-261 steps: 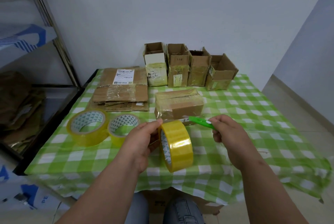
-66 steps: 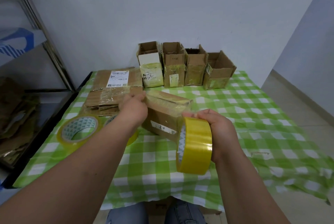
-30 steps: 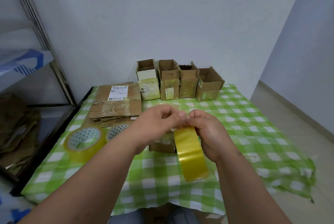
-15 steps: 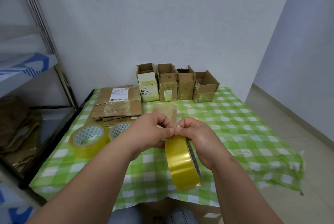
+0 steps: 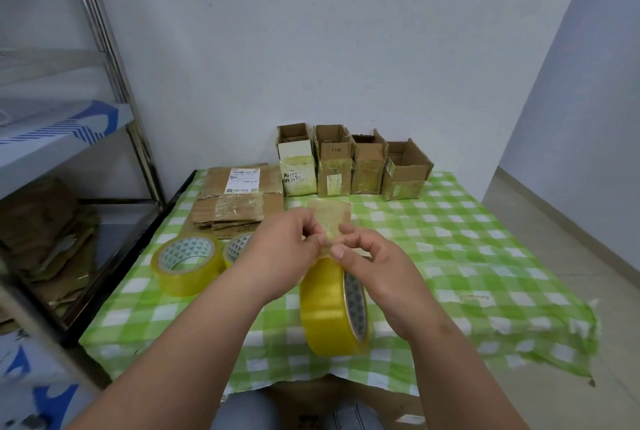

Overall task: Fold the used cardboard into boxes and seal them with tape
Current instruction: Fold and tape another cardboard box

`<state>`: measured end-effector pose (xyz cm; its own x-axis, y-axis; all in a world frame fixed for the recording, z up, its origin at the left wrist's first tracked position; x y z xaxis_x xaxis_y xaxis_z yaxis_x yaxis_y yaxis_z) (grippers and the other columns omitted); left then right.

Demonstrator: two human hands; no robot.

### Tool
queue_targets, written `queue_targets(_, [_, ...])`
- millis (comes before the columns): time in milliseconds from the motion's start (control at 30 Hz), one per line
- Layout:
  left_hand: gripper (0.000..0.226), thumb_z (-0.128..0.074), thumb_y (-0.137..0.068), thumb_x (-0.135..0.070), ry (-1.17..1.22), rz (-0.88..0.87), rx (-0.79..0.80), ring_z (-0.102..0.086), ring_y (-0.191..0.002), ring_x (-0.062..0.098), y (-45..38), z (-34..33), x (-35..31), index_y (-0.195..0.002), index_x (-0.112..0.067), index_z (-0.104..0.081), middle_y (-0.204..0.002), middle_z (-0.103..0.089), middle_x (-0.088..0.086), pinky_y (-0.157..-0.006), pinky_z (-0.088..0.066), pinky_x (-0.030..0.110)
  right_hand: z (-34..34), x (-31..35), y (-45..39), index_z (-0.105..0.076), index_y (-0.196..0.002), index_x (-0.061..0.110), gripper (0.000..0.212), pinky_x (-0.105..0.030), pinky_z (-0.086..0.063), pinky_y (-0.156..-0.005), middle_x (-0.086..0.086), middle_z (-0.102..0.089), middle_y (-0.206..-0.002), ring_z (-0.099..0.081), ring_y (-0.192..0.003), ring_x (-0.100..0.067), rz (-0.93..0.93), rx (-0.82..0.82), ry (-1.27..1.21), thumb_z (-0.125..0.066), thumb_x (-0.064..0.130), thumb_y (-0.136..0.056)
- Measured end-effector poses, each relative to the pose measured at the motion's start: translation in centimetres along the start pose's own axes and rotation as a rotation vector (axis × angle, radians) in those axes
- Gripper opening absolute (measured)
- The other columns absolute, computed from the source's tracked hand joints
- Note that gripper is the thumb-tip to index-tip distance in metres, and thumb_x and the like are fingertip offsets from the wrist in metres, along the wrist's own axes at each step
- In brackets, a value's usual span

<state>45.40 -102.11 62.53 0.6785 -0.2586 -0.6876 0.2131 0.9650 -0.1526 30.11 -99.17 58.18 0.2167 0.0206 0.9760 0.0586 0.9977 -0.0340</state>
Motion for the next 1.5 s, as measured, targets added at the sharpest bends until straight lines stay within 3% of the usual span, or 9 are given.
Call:
queue_targets(100, [0.016, -0.060, -0.095, -0.021, 0.065, 0.065, -0.055, -0.067, -0.073, 0.019, -0.1, 0.6, 0.6, -0.080, -0.024, -0.059, -0.084, -0.069, -0.002, -0.072, -0.058, 0.043, 0.8, -0.8, 0.2, -0.053, -0.128, 0.031, 0.067, -0.030, -0.047, -0.098, 0.013, -0.060, -0.125, -0.055, -0.117, -0.006, 0.004, -0.140, -0.125, -0.080, 0.050, -0.070])
queue_targets(233, [0.015, -0.060, -0.096, -0.015, 0.290, 0.178, -0.164, -0.071, -0.074, 0.018, -0.5, 1.3, 2.1, -0.081, -0.017, -0.061, -0.080, -0.068, 0.003, -0.069, -0.060, 0.050, 1.3, -1.6, 1.5, -0.065, -0.100, 0.014, 0.050, -0.018, -0.048, -0.072, -0.004, -0.065, -0.095, -0.060, -0.087, -0.014, 0.094, 0.091, -0.320, -0.076, 0.046, -0.064])
queue_targets(300, [0.014, -0.061, -0.095, -0.015, 0.350, 0.224, -0.198, -0.071, -0.075, 0.020, -0.7, 1.2, 2.7, -0.081, -0.016, -0.062, -0.082, -0.067, 0.005, -0.067, -0.061, 0.051, 0.7, -2.0, 2.1, -0.068, -0.098, 0.008, 0.049, -0.024, -0.050, -0.076, -0.010, -0.064, -0.093, -0.061, -0.085, -0.018, 0.101, 0.261, -0.249, -0.074, 0.044, -0.066])
queue_targets(400, [0.013, -0.062, -0.095, -0.013, 0.436, 0.292, -0.221, -0.071, -0.078, 0.024, -0.7, 0.9, 3.5, -0.082, -0.013, -0.061, -0.087, -0.068, 0.010, -0.062, -0.060, 0.043, 0.5, -1.8, 2.5, -0.073, -0.091, 0.021, 0.034, -0.028, -0.053, -0.084, -0.004, -0.072, -0.092, -0.067, -0.091, -0.020, 0.091, 0.335, -0.076, -0.076, 0.045, -0.066])
queue_targets(500, [0.014, -0.059, -0.096, -0.011, 0.531, 0.336, -0.213, -0.069, -0.078, 0.025, -0.3, 0.3, 4.2, -0.082, -0.010, -0.061, -0.082, -0.067, 0.010, -0.064, -0.058, 0.039, 0.8, -1.6, 2.3, -0.069, -0.082, 0.028, 0.025, -0.027, -0.048, -0.079, 0.006, -0.066, -0.080, -0.062, -0.080, -0.012, 0.097, 0.318, -0.046, -0.072, 0.050, -0.070])
queue_targets(667, [0.019, -0.052, -0.099, -0.010, 0.631, 0.366, -0.219, -0.055, -0.070, 0.013, 0.0, -0.4, 4.3, -0.082, -0.011, -0.058, -0.076, -0.060, 0.003, -0.060, -0.045, 0.025, 2.2, -1.3, 1.5, -0.063, -0.072, 0.023, 0.031, -0.028, -0.043, -0.069, 0.001, -0.057, -0.071, -0.053, -0.070, -0.013, 0.128, 0.255, -0.086, -0.071, 0.053, -0.070])
queue_targets(800, [0.021, -0.053, -0.098, -0.009, 0.705, 0.382, -0.189, -0.051, -0.066, 0.012, -0.3, -0.6, 4.5, -0.079, -0.014, -0.059, -0.072, -0.058, 0.002, -0.060, -0.041, 0.025, 3.4, -1.3, 0.9, -0.063, -0.072, 0.019, 0.040, -0.037, -0.041, -0.070, -0.005, -0.056, -0.071, -0.052, -0.070, -0.018, 0.142, 0.214, -0.047, -0.072, 0.058, -0.067])
queue_targets(1333, [0.022, -0.051, -0.097, -0.001, 0.825, 0.468, -0.319, -0.042, -0.054, 0.010, -3.8, -0.7, 5.6, -0.079, -0.013, -0.058, -0.067, -0.053, 0.001, -0.051, -0.040, 0.023, 9.5, -0.1, -3.2, -0.067, -0.083, 0.002, 0.078, -0.036, -0.045, -0.070, -0.022, -0.064, -0.078, -0.061, -0.071, -0.030, 0.076, 0.154, 0.047, -0.078, 0.073, -0.052])
queue_targets(1500, [0.024, -0.051, -0.096, -0.002, 0.790, 0.509, -0.303, -0.042, -0.051, 0.009, -4.9, -1.2, 6.8, -0.077, -0.014, -0.057, -0.069, -0.054, 0.002, -0.045, -0.038, 0.020, 9.8, 0.4, -3.8, -0.071, -0.083, 0.006, 0.046, -0.044, -0.048, -0.073, -0.023, -0.069, -0.083, -0.065, -0.073, -0.031, 0.004, 0.091, 0.186, -0.075, 0.050, -0.070])
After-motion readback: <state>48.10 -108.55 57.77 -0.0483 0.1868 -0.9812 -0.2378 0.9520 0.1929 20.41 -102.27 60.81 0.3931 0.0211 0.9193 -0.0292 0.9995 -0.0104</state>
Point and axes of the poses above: each hand's wrist, its own y-axis away from the middle knuckle, its own z-axis out of the back of the hand, x = y × z, the point moved 2 cm from there along -y, towards the middle knuckle
